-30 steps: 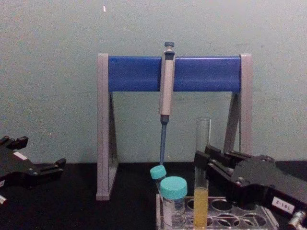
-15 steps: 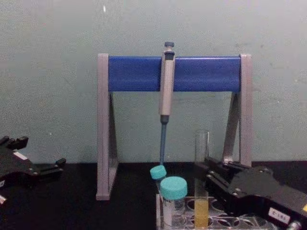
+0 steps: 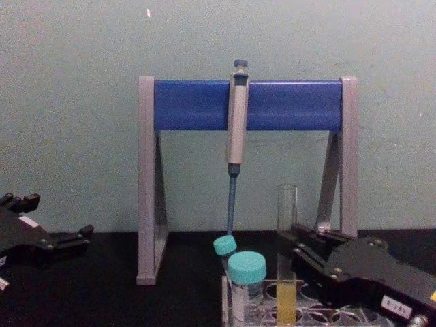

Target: Pick up the test tube from the test tube rack, shake it, then place it back into the test tube rack.

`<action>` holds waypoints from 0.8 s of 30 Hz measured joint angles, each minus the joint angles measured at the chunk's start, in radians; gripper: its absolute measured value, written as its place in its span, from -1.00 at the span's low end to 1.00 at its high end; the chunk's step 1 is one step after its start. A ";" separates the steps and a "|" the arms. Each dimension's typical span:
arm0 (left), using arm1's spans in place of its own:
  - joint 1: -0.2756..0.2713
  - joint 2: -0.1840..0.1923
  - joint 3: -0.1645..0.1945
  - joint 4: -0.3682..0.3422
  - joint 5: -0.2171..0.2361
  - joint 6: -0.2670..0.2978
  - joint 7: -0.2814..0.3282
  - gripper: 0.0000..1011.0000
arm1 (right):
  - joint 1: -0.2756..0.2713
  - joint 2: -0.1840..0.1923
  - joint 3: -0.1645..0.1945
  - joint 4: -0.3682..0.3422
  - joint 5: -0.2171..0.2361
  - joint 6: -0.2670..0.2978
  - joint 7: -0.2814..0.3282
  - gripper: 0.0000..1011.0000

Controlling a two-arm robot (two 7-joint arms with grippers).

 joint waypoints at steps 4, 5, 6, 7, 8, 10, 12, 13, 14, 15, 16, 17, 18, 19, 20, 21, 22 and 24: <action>0.000 0.000 0.000 0.000 0.000 0.000 0.000 0.98 | 0.000 0.001 0.000 0.000 -0.001 0.003 0.000 -0.42; 0.000 0.000 0.000 0.000 0.000 0.000 0.000 0.98 | 0.000 0.001 0.000 0.000 -0.001 0.003 0.001 -0.34; 0.000 0.000 0.000 0.000 0.000 0.000 0.000 0.98 | 0.000 0.001 0.000 0.000 -0.001 0.003 0.001 -0.34; 0.000 0.000 0.000 0.000 0.000 0.000 0.000 0.98 | 0.000 0.001 0.000 0.000 -0.001 0.003 0.001 -0.28; 0.000 0.000 0.000 0.000 0.000 0.000 0.000 0.98 | 0.000 0.001 0.000 0.000 -0.001 0.003 0.001 -0.18; 0.000 0.000 0.000 0.000 0.000 0.000 0.000 0.98 | 0.000 0.001 0.000 0.000 -0.001 0.003 0.001 -0.07; 0.000 0.000 0.000 0.000 0.000 0.000 0.000 0.98 | 0.000 0.001 0.000 0.000 -0.001 0.003 0.001 0.10; 0.000 0.000 0.000 0.000 0.000 0.000 0.000 0.98 | 0.000 0.001 0.000 0.000 -0.001 0.003 0.001 0.12; 0.000 0.000 0.000 0.000 0.000 0.000 0.000 0.98 | 0.000 0.001 0.000 0.000 -0.001 0.003 0.001 0.18; 0.000 0.000 0.000 0.000 0.000 0.000 0.000 0.98 | 0.000 0.001 0.000 0.000 -0.001 0.003 0.001 0.22; 0.000 0.000 0.000 0.000 0.000 0.000 0.000 0.98 | 0.000 0.001 0.000 0.000 -0.001 0.003 0.001 0.34; 0.000 0.000 0.000 0.000 0.000 0.000 0.000 0.98 | 0.000 0.001 0.000 0.000 0.000 0.003 0.002 0.38; 0.000 0.000 0.000 0.000 0.000 0.000 0.000 0.98 | 0.000 0.001 0.000 0.000 0.000 0.003 0.002 0.40; 0.000 0.000 0.000 0.000 0.000 0.000 0.000 0.98 | 0.000 0.001 0.000 0.000 0.000 0.003 0.002 0.53; 0.000 0.000 0.000 0.000 0.000 0.000 0.000 0.98 | 0.000 0.001 0.000 0.000 0.000 0.003 0.002 0.56; 0.000 0.000 0.000 0.000 0.000 0.000 0.000 0.98 | 0.000 0.001 0.000 -0.001 0.000 0.002 0.002 0.64; 0.000 0.000 0.000 0.000 0.000 0.000 0.000 0.98 | 0.000 0.001 0.000 -0.001 0.000 0.002 0.002 0.67; 0.000 0.000 0.000 0.000 0.000 0.000 0.000 0.98 | 0.000 0.001 0.000 -0.001 0.000 0.002 0.002 0.76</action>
